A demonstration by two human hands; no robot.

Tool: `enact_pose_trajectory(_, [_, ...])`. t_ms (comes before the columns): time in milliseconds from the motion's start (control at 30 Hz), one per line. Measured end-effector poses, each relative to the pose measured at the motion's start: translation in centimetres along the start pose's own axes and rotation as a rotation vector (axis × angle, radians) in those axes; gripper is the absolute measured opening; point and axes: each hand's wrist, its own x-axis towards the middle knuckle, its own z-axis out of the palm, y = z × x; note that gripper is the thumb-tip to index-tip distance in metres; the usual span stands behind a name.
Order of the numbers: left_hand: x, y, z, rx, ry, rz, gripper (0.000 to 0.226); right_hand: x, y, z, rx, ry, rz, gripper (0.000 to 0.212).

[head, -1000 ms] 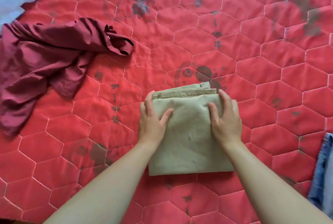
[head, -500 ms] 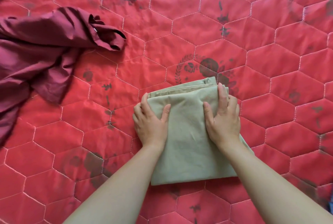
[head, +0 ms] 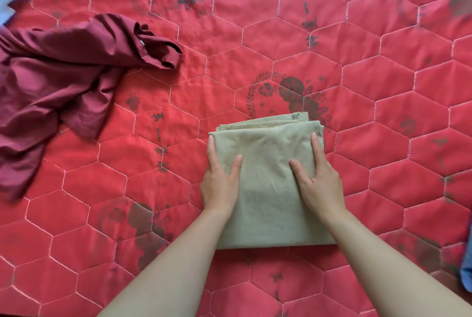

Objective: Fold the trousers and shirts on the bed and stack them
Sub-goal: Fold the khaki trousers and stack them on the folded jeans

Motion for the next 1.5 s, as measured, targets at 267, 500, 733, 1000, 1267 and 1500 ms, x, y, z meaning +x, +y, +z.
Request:
enact_pose_trajectory(267, [-6.2,5.8,-2.8,-0.152,0.004,0.230,0.069,-5.1,-0.2,-7.0,0.127,0.193,0.044,0.058])
enact_pose_trajectory(500, [-13.2,12.9,0.5,-0.132,-0.088,0.375,0.071,-9.8,4.8,-15.9,0.148,0.434,0.116,0.057])
enact_pose_trajectory(733, [-20.8,20.6,7.3,-0.213,-0.240,0.457,0.074,-12.1,13.5,-25.7,0.124,0.533,0.193,0.059])
enact_pose_trajectory(1000, [-28.1,27.8,18.4,-0.298,-0.455,0.491,0.083,-10.4,25.6,-38.0,0.008,0.438,0.207,0.060])
enact_pose_trajectory(1267, [-28.8,29.6,24.6,0.067,-0.158,0.611,0.079,-7.4,30.7,-37.7,-0.284,0.331,0.319,0.062])
enact_pose_trajectory(1500, [-26.7,28.8,25.9,0.577,-0.164,0.941,0.060,-7.4,28.8,-34.0,-0.352,0.237,0.084,0.061])
